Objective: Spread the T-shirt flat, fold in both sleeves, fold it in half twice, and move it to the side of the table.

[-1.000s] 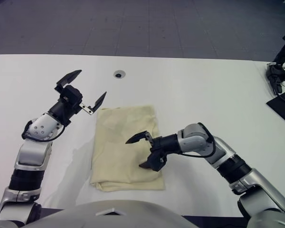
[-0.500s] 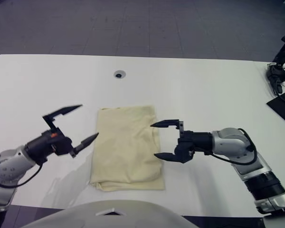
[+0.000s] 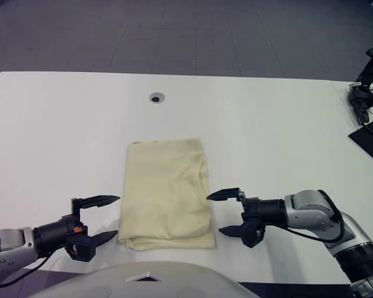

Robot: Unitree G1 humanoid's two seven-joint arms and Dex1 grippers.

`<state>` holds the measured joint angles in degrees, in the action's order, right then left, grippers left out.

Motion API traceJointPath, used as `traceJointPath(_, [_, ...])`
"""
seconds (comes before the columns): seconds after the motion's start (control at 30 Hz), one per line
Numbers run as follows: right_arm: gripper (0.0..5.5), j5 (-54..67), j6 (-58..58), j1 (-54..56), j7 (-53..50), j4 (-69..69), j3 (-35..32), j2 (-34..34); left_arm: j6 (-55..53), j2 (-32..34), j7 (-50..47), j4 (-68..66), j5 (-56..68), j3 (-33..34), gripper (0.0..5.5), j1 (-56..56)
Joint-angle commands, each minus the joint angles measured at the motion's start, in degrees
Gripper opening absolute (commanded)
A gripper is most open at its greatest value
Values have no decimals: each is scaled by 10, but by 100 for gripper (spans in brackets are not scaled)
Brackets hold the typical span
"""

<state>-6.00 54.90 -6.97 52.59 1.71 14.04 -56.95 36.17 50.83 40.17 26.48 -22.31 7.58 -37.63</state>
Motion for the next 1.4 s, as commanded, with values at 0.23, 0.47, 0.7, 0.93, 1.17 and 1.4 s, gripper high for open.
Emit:
traceJointPath(0.23, [448,-36,-4,1,9,15,63,-1,-8,8,18,11,-22,-50,407,-3])
traceJointPath(0.47, [322,-41,-5,15,2,19,78,0,-11,12,19,12,-35,-59,276,-9])
traceJointPath(0.7, [218,-43,-11,18,-3,19,89,0,-15,15,21,15,-29,-61,167,-11])
traceJointPath(0.93, [91,-45,-16,20,-5,15,98,1,-33,16,40,35,2,-74,35,-28])
traceJointPath(1.17, [3,-11,-45,16,7,12,106,-3,-51,23,56,32,18,-78,4,-32])
traceJointPath(1.4, [3,264,-210,2,97,97,87,-60,-169,55,126,67,239,-11,4,-50])
